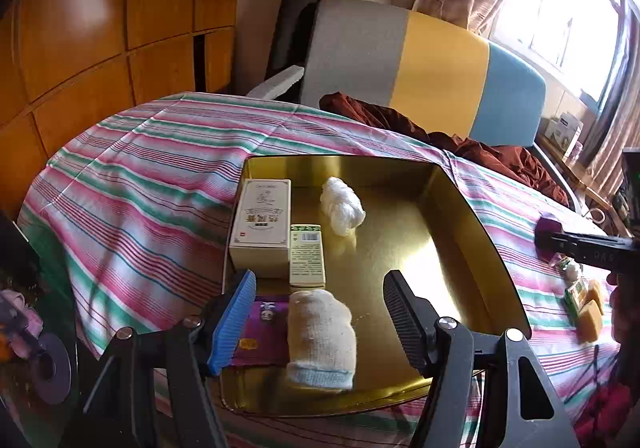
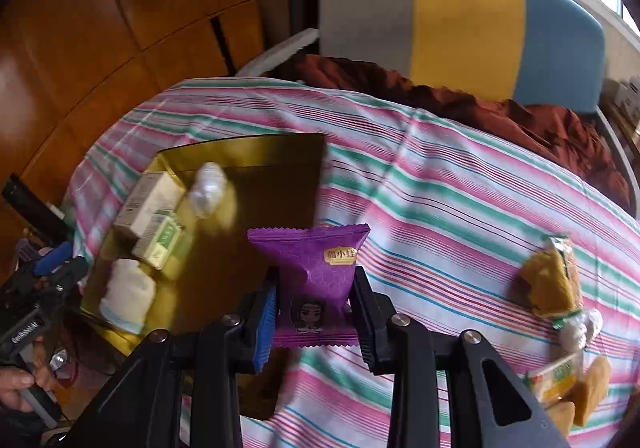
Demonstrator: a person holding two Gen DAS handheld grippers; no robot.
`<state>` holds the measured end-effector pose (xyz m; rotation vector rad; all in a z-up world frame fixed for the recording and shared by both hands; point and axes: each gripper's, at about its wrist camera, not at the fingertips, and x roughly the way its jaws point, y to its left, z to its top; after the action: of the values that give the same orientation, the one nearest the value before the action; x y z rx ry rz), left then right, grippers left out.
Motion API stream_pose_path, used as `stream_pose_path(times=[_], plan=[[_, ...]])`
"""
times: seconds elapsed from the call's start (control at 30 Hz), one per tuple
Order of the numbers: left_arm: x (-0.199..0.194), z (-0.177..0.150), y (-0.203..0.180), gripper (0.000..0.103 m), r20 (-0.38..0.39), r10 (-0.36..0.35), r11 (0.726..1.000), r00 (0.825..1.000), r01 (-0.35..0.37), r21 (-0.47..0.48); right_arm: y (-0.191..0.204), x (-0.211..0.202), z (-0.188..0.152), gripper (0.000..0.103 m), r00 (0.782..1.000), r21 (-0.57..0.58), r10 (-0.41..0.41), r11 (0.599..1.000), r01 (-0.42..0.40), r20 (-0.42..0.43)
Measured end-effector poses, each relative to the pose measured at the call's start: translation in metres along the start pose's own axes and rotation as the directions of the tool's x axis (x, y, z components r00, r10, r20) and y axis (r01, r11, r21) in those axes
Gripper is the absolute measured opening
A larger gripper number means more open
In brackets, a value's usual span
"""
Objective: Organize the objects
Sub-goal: 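Carry the purple snack packet into the gold box and open the right tool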
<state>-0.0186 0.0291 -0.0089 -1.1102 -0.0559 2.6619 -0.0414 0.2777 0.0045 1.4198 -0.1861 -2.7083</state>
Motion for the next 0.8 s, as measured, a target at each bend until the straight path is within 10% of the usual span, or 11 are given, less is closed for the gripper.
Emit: stream_pose_path(times=[0.47,0.8], plan=[[-0.009,-0.014,0.055,0.073,-0.001,0.015,0.992,1.000,-0.015,-0.126,0.104,0.118,0.012,0.034,0.968,-0.036,0.029,0.999,-0.039,-0.250],[-0.008,-0.019,0.067,0.073,-0.001,0.014,0.988,1.000,-0.014,-0.156,0.094,0.111,0.009,0.048,0.955,0.106,0.220,0.974,-0.202,-0.201]])
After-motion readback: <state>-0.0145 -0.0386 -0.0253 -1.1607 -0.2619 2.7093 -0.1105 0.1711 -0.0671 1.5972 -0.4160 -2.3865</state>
